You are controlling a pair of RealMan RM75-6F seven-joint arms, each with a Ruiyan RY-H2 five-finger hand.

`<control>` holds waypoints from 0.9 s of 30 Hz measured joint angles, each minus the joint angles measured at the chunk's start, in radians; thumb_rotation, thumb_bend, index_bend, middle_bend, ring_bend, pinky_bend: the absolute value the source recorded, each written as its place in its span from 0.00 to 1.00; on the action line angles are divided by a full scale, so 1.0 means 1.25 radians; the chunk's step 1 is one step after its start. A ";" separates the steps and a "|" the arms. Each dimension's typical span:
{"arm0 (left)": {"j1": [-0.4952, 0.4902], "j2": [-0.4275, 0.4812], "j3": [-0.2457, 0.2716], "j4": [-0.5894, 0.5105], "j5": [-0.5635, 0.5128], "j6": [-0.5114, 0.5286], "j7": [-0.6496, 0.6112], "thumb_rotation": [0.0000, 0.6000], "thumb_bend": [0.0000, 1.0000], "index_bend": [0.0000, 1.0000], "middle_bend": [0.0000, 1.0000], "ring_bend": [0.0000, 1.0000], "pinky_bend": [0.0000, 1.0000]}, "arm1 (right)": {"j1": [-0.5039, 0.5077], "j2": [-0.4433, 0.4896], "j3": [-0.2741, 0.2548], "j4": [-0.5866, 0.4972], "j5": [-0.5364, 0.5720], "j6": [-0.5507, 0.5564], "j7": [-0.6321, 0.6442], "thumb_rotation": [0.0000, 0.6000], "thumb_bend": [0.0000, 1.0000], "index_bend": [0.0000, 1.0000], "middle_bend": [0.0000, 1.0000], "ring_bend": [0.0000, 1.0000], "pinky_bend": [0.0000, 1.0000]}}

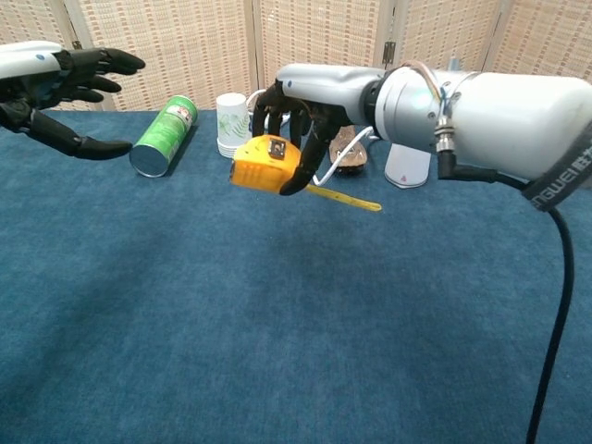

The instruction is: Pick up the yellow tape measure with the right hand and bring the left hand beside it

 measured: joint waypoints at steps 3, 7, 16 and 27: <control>-0.017 -0.034 -0.002 0.009 -0.032 0.004 0.022 1.00 0.32 0.00 0.00 0.00 0.00 | 0.015 -0.020 0.002 0.007 0.016 0.013 -0.005 1.00 0.16 0.58 0.51 0.43 0.27; -0.038 -0.075 -0.008 0.021 -0.072 0.013 0.042 1.00 0.32 0.00 0.00 0.00 0.00 | 0.032 -0.043 0.006 0.017 0.041 0.023 -0.008 1.00 0.16 0.58 0.51 0.42 0.27; -0.068 -0.132 -0.014 0.035 -0.121 0.045 0.092 1.00 0.32 0.00 0.00 0.00 0.00 | 0.057 -0.078 0.011 0.042 0.068 0.048 -0.009 1.00 0.16 0.58 0.51 0.43 0.28; -0.090 -0.163 -0.011 0.043 -0.160 0.059 0.128 1.00 0.32 0.00 0.00 0.00 0.00 | 0.071 -0.088 0.006 0.061 0.074 0.040 0.009 1.00 0.16 0.58 0.51 0.43 0.27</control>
